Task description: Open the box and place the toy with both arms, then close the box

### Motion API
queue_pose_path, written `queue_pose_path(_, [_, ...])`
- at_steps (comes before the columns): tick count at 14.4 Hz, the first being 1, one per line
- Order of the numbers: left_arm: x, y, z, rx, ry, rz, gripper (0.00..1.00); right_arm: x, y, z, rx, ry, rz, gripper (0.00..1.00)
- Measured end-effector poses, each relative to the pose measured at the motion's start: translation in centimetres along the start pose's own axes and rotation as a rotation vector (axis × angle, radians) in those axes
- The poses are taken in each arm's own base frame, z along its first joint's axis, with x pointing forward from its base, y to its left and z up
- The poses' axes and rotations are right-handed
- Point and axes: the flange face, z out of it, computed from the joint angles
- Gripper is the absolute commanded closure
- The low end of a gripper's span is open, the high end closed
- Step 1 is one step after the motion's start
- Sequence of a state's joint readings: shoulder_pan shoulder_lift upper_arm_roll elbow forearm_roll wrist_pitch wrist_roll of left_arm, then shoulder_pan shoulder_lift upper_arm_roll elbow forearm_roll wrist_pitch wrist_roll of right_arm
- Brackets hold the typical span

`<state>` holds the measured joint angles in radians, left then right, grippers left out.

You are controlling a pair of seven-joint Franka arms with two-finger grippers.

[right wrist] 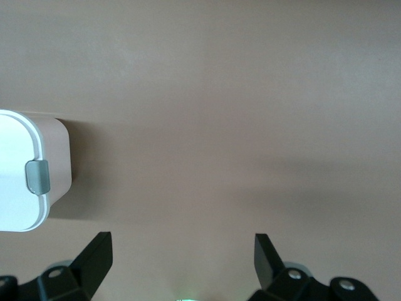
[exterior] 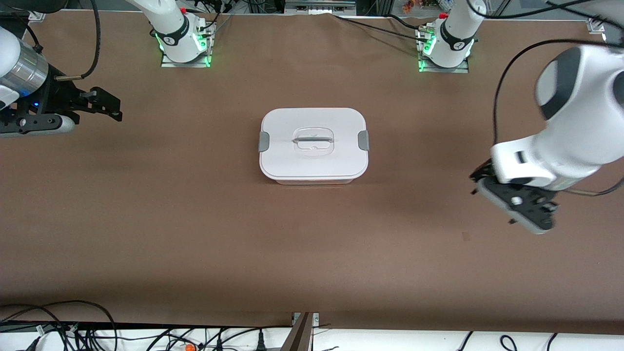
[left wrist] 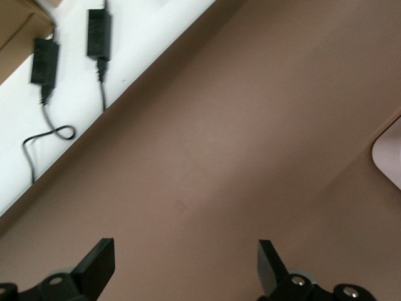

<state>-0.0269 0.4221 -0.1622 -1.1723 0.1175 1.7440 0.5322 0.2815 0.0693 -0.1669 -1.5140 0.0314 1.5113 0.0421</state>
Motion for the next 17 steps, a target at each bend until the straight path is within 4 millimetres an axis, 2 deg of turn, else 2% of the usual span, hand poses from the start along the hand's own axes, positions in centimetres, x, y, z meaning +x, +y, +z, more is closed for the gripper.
queue_pose_path(2, [-4.1, -3.0, -2.4, 0.02, -0.011, -0.076, 0.0, 0.0, 0.0, 0.0, 0.0, 0.0, 0.0, 0.0])
queue_pose_path(3, [-6.0, -3.9, -3.2, 0.016, -0.033, -0.131, 0.0, 0.0, 0.0, 0.0, 0.0, 0.0, 0.001, 0.0])
queue_pose_path(5, [-9.0, -4.3, -3.8, -0.014, -0.115, -0.309, 0.0, 0.0, 0.1, 0.0, 0.0, 0.0, 0.002, 0.0])
queue_pose_path(6, [-9.9, -3.8, -4.1, -0.035, -0.159, -0.442, 0.0, 0.0, 0.2, 0.0, 0.0, 0.0, 0.003, 0.0])
queue_pose_path(9, [-10.7, -2.7, -5.3, -0.073, -0.185, -0.633, 0.0, 0.0, 0.2, 0.0, 0.0, 0.0, 0.004, 0.0])
queue_pose_path(11, [-11.4, -2.3, -5.9, -0.073, -0.197, -0.66, 0.0, 0.0, 0.3, 0.0, 0.0, 0.0, 0.004, 0.0])
queue_pose_path(17, [-12.8, -0.4, -5.9, -0.079, -0.235, -0.674, 0.0, 0.0, 0.3, 0.0, 0.0, 0.0, 0.005, 0.0])
